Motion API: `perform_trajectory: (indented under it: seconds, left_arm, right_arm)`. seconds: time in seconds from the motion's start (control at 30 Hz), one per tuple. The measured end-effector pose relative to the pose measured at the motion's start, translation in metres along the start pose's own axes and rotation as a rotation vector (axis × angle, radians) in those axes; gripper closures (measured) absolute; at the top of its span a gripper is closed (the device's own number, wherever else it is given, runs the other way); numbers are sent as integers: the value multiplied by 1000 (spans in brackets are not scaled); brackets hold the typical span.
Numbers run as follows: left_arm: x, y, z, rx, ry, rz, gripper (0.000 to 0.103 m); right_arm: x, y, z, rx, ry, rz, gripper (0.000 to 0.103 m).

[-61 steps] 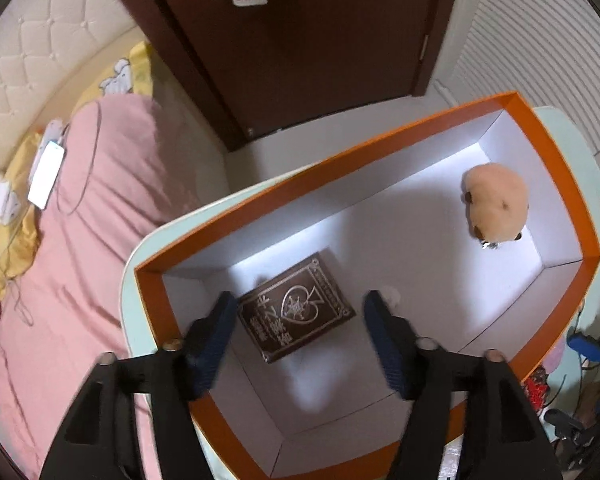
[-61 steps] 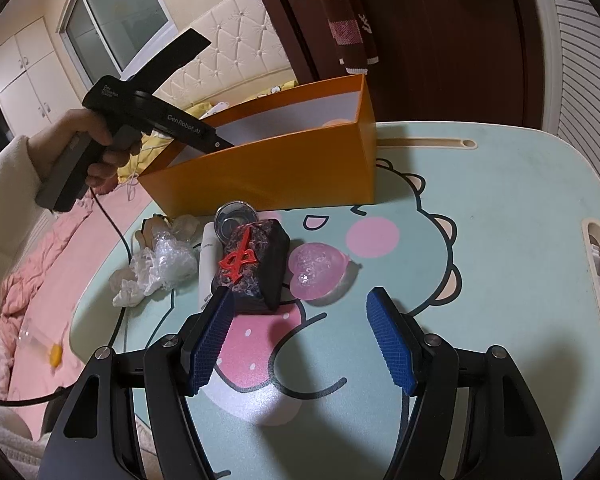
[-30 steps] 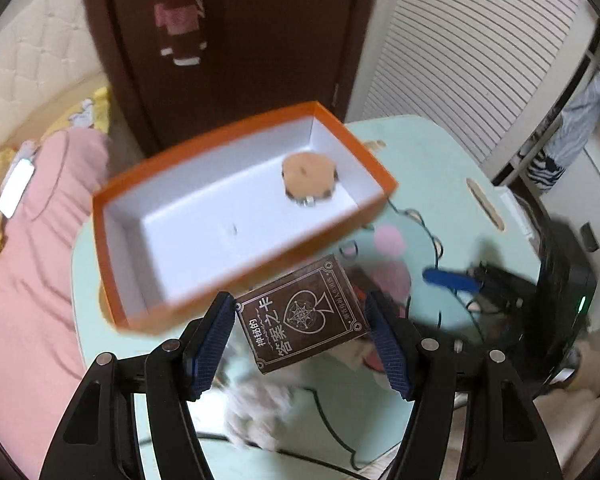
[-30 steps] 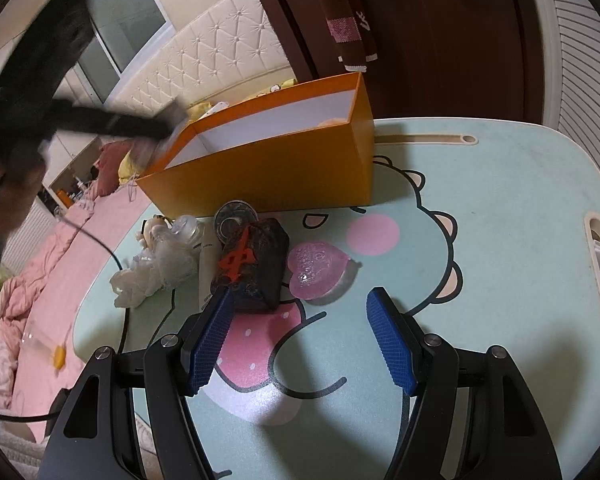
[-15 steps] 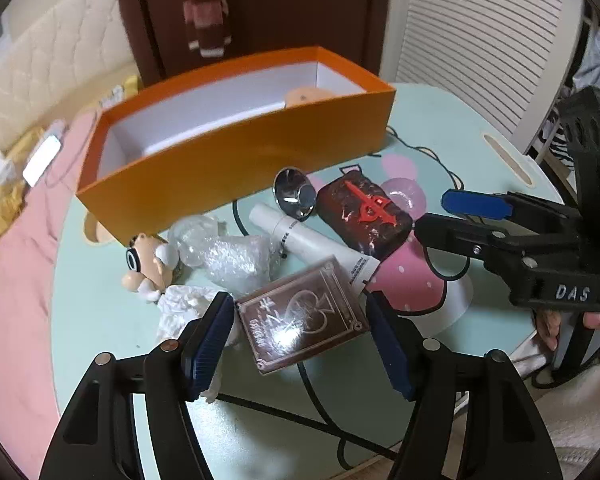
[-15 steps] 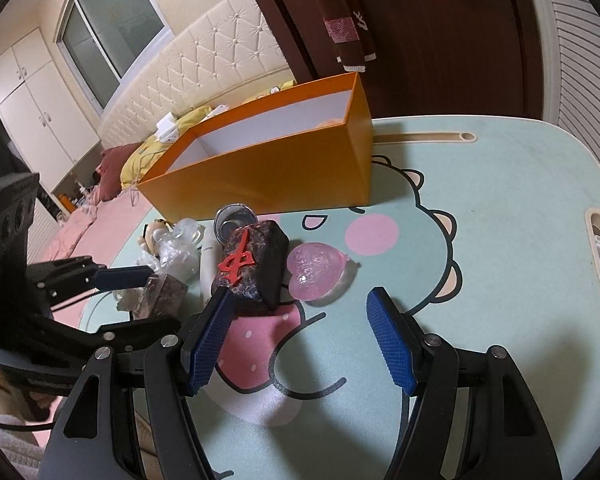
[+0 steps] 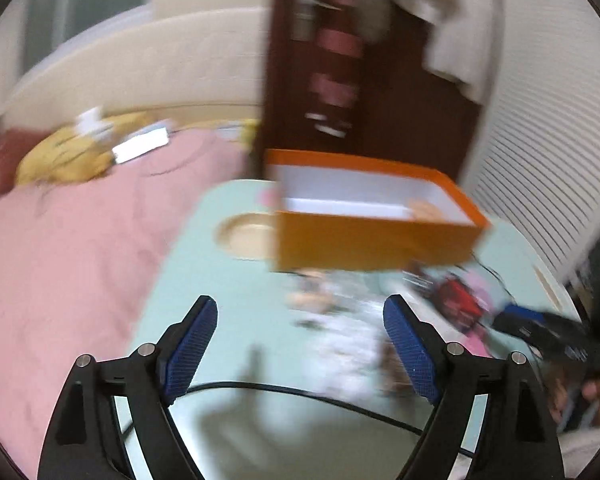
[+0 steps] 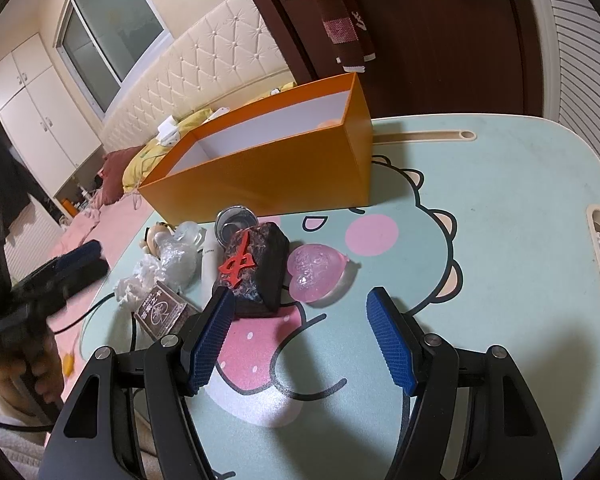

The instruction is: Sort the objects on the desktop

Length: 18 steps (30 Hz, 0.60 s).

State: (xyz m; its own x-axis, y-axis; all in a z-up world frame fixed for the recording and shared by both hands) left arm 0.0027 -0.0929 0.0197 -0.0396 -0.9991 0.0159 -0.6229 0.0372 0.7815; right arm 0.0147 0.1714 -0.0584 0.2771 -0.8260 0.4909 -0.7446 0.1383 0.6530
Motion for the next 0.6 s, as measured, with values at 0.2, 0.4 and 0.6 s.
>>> perform_trajectory:
  seconds: [0.2, 0.4, 0.6]
  left_arm:
    - [101, 30, -31, -94, 265, -40, 18]
    - [141, 41, -42, -124, 553, 78, 18]
    - [50, 19, -6, -56, 190, 98, 18]
  right_arm:
    - [0, 1, 1, 2, -5, -5, 34]
    - [1, 2, 1, 3, -10, -10, 33]
    - [0, 2, 1, 3, -9, -10, 34]
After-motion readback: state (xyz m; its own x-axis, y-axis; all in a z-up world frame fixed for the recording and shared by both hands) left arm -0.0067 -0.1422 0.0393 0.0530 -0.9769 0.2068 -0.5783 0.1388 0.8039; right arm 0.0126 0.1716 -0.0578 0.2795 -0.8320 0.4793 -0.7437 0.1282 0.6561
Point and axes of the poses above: each gripper's, at about its wrist camera, not at the fingertips, and z roughly the way its jaws point, x to its left, y to its top, the point moved 7 cm from there along z, roughly the way its jaws point, and after that the axes turned 10 degrees about y, right-handed, at the moved point
